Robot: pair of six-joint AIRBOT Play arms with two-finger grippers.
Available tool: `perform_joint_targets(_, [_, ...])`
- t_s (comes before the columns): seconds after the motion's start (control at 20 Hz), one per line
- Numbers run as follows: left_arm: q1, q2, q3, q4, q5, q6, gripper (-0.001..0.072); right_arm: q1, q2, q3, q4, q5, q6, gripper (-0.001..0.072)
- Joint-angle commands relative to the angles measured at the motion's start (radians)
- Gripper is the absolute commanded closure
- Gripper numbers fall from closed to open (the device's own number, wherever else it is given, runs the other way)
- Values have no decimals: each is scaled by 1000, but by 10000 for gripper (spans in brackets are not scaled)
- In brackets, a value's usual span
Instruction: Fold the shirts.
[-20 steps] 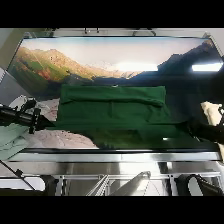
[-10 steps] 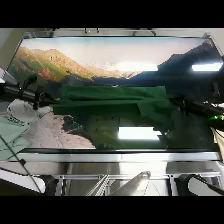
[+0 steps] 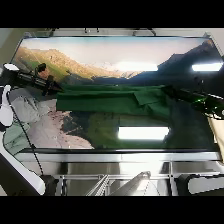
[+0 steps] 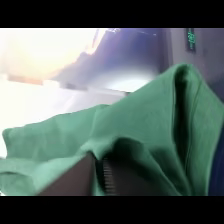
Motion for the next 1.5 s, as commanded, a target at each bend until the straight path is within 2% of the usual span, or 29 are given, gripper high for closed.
perform_joint_targets(0.0, [4,-43,113,-8,-44,-31,184,-29,-21,62,-118,101,4,372])
perform_joint_targets(0.05, [10,-34,116,-11,-46,-41,-13,-61,-14,87,-175,152,35,321])
perform_joint_targets(0.1, [21,-23,116,-12,-40,-44,-11,-97,-5,116,-246,174,100,320])
perform_joint_targets(0.15, [32,-10,116,-12,-31,-44,-11,-131,2,141,-342,172,177,248])
perform_joint_targets(0.2, [43,3,114,-13,-29,-46,-11,-162,2,162,-439,172,274,58])
perform_joint_targets(0.25, [46,14,114,-13,-30,-46,-10,-179,-1,165,-504,174,331,7])
perform_joint_targets(0.3, [49,25,113,-13,-37,-46,-7,-185,-10,164,-555,189,372,7])
perform_joint_targets(0.35, [47,45,89,-13,-32,-46,43,-181,-27,164,-566,216,376,7])
perform_joint_targets(0.4, [40,66,55,-13,-26,-45,160,-169,-47,164,-566,237,380,7])
perform_joint_targets(0.45, [32,80,27,-12,-26,-41,344,-146,-69,165,-565,240,382,8])
perform_joint_targets(0.5, [21,86,10,-12,-31,-41,566,-119,-86,165,-558,230,382,8])
perform_joint_targets(0.55, [9,88,-1,-13,-35,-39,701,-89,-102,166,-550,218,381,8])
perform_joint_targets(0.6, [-9,88,-8,-13,-33,-39,702,-56,-117,167,-532,208,381,8])
perform_joint_targets(0.75, [-75,87,-8,-12,-2,-38,702,40,-151,187,-428,172,366,103])
perform_joint_targets(0.85, [-145,87,-9,-8,36,-38,702,93,-170,218,-400,171,367,333])
perform_joint_targets(0.95, [-238,87,-9,0,92,-38,703,132,-175,240,-400,172,367,682])
perform_joint_targets(1.05, [-349,83,-9,72,179,-39,702,143,-174,255,-399,193,368,697])
perform_joint_targets(1.2, [-521,44,-8,190,288,-77,702,117,-166,274,-401,299,382,698])
perform_joint_targets(1.3, [-615,6,-7,257,315,-105,701,78,-135,274,-406,364,382,698])
perform_joint_targets(1.45, [-716,-56,44,259,351,-128,701,11,-66,274,-423,437,382,698])
